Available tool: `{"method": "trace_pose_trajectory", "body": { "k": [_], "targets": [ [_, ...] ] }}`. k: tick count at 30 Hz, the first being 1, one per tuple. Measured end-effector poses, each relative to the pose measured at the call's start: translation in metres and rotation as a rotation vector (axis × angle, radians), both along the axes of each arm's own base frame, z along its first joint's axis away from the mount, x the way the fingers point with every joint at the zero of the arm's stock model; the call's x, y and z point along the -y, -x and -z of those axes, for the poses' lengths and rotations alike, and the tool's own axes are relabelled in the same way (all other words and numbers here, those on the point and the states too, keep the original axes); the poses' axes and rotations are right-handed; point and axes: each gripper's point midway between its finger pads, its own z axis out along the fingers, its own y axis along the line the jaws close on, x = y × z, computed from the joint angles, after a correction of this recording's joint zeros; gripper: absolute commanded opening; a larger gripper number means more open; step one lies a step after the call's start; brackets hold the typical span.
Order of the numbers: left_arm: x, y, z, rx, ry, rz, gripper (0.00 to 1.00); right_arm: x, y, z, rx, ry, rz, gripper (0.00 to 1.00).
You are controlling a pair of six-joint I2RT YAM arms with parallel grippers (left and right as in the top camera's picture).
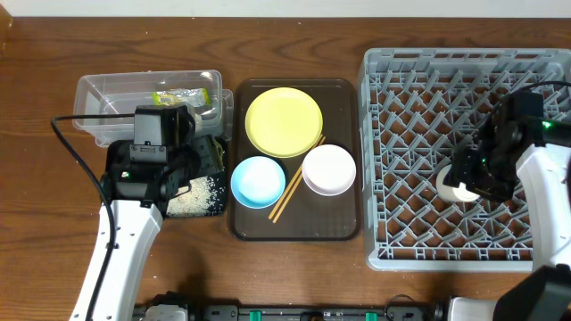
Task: Sort waste into correct bins and load items into the dishwasher rack
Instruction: 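Place the white cup upside down in the dish rack with the right gripper, then grasp the pink bowl with the right gripper and lift it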
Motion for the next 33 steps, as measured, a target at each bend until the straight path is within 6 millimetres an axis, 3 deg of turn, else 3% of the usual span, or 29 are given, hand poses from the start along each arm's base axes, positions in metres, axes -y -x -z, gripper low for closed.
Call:
{"method": "trace_pose_trajectory", "body": {
  "k": [1, 3, 10, 15, 19, 25, 33],
  "targets": [
    [0.0, 0.0, 0.0, 0.0, 0.0, 0.0, 0.57, 0.0, 0.0, 0.004, -0.011, -0.003, 0.0, 0.5],
    [0.0, 0.0, 0.0, 0.0, 0.0, 0.0, 0.57, -0.001, 0.001, 0.01, -0.027, -0.01, -0.001, 0.68],
    [0.0, 0.001, 0.001, -0.006, 0.0, 0.0, 0.57, -0.004, -0.004, 0.012, -0.013, -0.02, -0.011, 0.77],
    [0.0, 0.004, 0.003, -0.02, -0.001, 0.0, 0.57, -0.006, -0.008, 0.009, 0.002, -0.029, -0.019, 0.77],
    [-0.001, 0.005, 0.004, -0.027, -0.003, -0.001, 0.57, -0.019, -0.035, -0.008, 0.118, -0.06, -0.099, 0.74],
    [-0.008, 0.013, 0.01, -0.065, -0.04, -0.022, 0.57, -0.089, -0.087, -0.044, 0.404, -0.156, -0.435, 0.73],
    [-0.027, 0.024, 0.018, -0.123, -0.122, -0.105, 0.58, -0.202, -0.09, -0.059, 0.584, -0.173, -0.928, 0.77]
  ]
}}
